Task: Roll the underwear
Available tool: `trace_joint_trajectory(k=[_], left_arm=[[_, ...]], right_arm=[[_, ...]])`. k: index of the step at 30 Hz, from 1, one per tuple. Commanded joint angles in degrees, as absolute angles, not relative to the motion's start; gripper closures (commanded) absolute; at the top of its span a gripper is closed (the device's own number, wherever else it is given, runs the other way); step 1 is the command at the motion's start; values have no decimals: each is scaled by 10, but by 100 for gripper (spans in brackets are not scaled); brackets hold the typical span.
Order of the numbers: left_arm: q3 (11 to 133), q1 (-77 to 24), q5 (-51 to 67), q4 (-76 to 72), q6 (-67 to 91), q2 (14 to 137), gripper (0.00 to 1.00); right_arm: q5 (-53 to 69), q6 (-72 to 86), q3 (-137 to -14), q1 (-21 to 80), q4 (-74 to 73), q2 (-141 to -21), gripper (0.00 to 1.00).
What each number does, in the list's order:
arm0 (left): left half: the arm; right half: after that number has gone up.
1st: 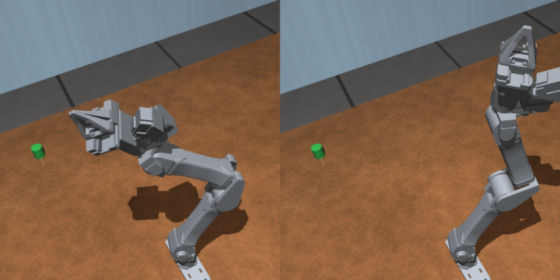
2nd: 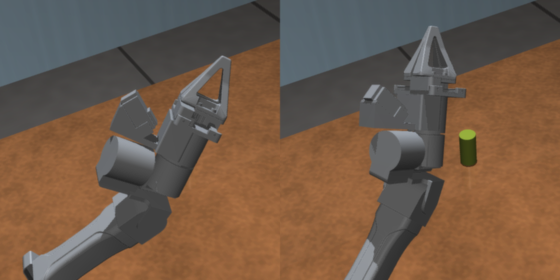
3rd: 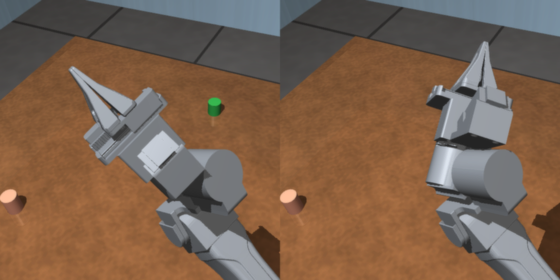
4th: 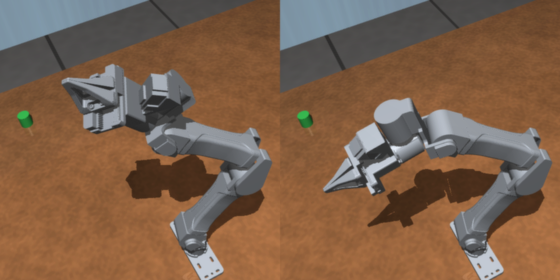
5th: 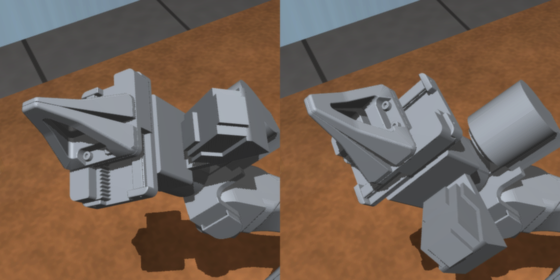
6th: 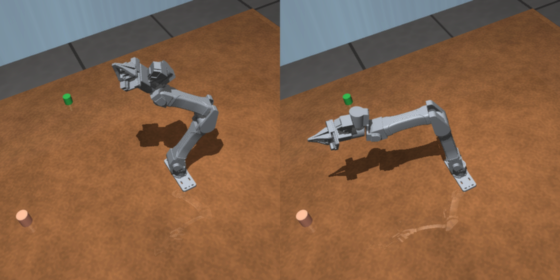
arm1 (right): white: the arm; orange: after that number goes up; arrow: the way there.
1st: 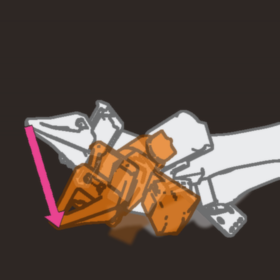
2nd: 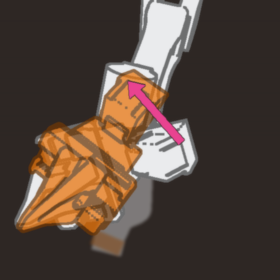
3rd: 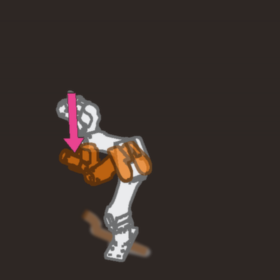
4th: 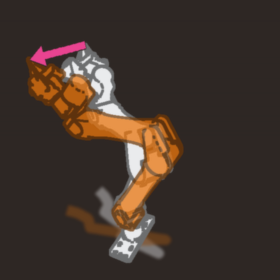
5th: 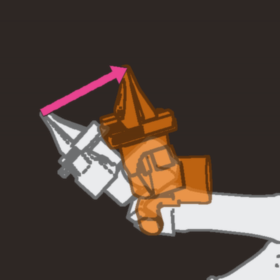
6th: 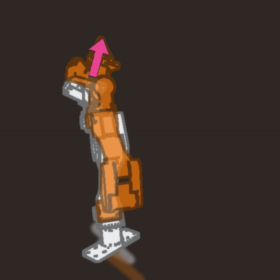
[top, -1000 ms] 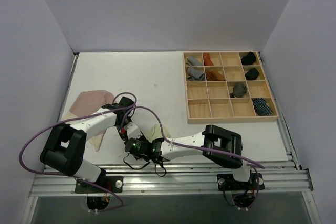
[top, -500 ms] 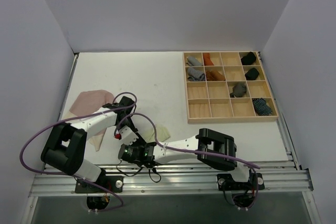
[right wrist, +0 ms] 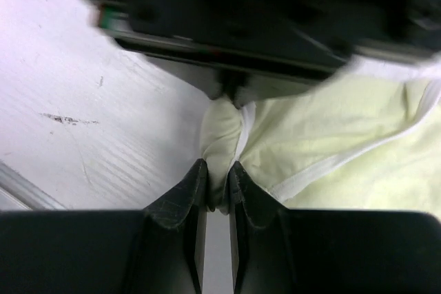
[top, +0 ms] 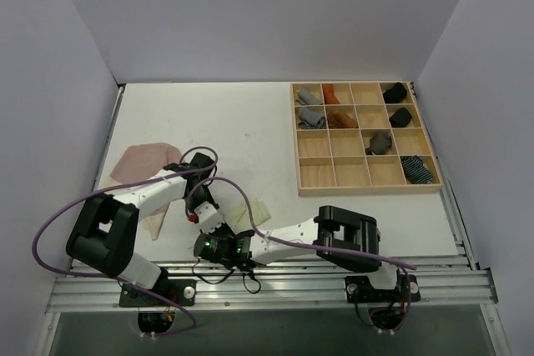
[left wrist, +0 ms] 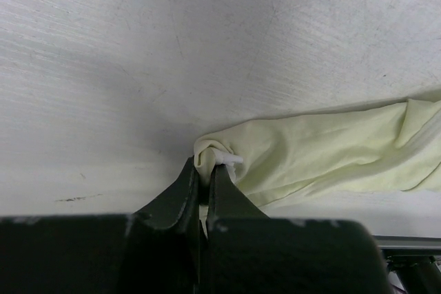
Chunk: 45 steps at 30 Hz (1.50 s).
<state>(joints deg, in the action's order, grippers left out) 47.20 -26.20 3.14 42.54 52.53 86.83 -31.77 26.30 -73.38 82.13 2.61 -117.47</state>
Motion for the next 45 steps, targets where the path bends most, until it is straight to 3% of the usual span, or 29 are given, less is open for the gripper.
trace_joint_trajectory(k=[1, 8, 11, 33, 45], left_arm=[[490, -265, 38, 465, 540, 857, 92], [508, -240, 29, 483, 532, 820, 63], [505, -235, 39, 461, 523, 809, 59], [414, -236, 72, 352, 486, 745, 54], [415, -243, 87, 281, 471, 841, 56]], right_arm=[[-216, 360, -624, 791, 75, -1140, 100], [-74, 470, -449, 728, 271, -1115, 100], [-48, 490, -420, 717, 314, -1121, 100], [-33, 578, -315, 701, 452, -1149, 100], [-25, 576, -313, 700, 471, -1164, 100]])
